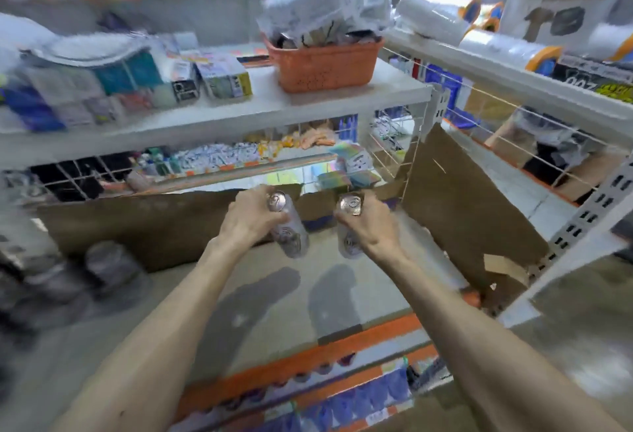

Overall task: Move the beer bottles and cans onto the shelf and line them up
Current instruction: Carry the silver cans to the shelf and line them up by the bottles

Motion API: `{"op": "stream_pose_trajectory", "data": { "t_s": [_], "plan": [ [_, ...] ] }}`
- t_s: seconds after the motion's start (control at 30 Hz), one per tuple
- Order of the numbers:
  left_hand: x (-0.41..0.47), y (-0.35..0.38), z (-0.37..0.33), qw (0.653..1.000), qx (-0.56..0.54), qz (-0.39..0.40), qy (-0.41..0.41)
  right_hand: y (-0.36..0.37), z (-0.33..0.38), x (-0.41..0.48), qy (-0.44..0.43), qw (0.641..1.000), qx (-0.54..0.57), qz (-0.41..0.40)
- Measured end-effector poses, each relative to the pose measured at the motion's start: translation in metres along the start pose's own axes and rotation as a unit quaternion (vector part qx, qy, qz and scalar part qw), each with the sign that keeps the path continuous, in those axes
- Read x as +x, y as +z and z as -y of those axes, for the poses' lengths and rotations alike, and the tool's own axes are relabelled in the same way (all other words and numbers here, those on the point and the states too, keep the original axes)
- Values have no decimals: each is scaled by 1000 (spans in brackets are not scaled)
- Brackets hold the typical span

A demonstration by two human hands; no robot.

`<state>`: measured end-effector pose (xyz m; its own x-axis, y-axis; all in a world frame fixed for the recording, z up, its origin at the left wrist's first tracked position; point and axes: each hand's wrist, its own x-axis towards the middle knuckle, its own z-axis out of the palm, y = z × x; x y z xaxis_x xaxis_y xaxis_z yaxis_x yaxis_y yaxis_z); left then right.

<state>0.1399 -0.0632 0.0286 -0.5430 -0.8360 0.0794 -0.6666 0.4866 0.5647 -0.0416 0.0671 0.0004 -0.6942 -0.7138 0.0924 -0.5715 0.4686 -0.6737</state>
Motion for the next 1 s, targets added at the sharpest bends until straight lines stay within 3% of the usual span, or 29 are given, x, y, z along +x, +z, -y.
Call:
{"op": "stream_pose_trajectory", "data": {
  "t_s": [0.2,0.4,0.63,1.0],
  "plan": [
    [-79,-105,98,988,41,-76,-130,91,115,-41,-91,989,30,109],
    [-155,-179,212,970,47,-105,-215,188,208,-109,-117,975,33,187],
    [-185,-233,301,975,53,-104,-188,262,277,-174,-118,973,34,195],
    [-158,-224,331,985,11,-54,-163,272,297,-182,-109,982,-1,155]
  ]
}}
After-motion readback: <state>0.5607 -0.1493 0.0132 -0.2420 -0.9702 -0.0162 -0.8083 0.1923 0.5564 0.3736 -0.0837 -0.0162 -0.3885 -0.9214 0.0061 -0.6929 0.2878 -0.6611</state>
